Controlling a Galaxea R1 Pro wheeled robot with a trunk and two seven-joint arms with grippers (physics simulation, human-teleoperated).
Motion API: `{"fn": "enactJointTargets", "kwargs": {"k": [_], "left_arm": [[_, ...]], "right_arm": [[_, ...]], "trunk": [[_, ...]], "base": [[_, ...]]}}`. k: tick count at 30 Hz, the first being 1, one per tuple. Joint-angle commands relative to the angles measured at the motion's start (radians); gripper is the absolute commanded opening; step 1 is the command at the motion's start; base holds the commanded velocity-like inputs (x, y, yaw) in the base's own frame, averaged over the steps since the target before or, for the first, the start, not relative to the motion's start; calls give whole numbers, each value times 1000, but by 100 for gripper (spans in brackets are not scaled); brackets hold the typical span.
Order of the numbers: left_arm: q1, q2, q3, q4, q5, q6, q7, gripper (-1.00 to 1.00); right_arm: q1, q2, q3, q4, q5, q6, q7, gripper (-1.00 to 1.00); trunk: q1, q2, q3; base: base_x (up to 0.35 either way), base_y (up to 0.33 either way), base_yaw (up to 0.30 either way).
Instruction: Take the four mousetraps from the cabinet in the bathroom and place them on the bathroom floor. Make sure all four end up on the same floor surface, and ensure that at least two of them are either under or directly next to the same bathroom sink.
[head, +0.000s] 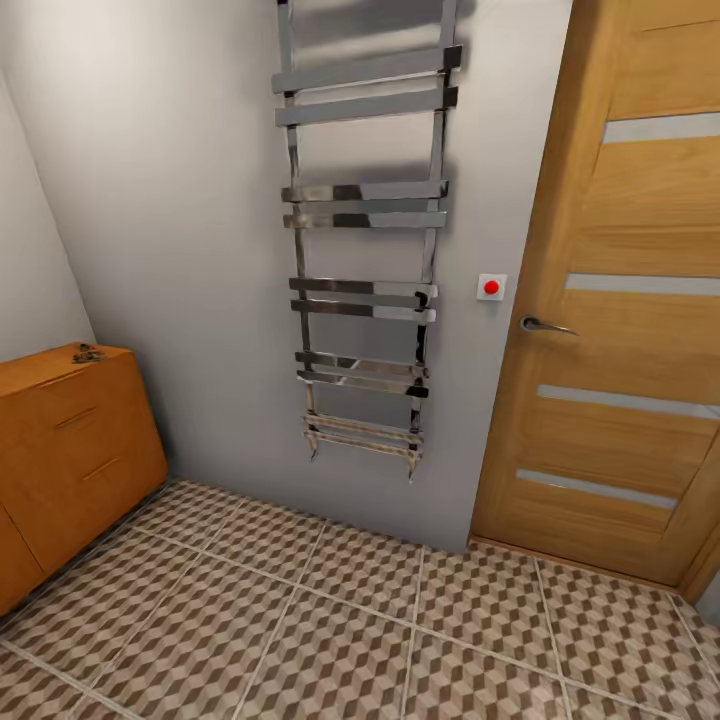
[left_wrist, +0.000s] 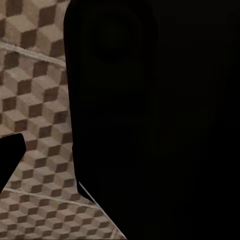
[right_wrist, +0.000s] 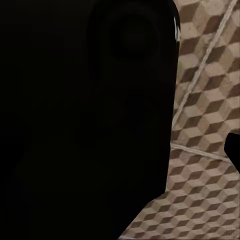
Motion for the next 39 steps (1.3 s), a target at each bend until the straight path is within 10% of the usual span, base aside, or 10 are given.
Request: {"fn": "enactJointTargets", "kwargs": {"k": [1,39], "left_arm": [[6,5,1,-3,-2,-2,0,100],[6,22,5,-40,2,-47,2,100]], "right_arm": [[-1,6,2,-6,2,6,0,100],[-2,45,0,-25,-4,-138,-1,100]], "trunk": [[0,-1,-1],[0,-1,-1]], "base": [[0,0,0],[0,0,0]]}}
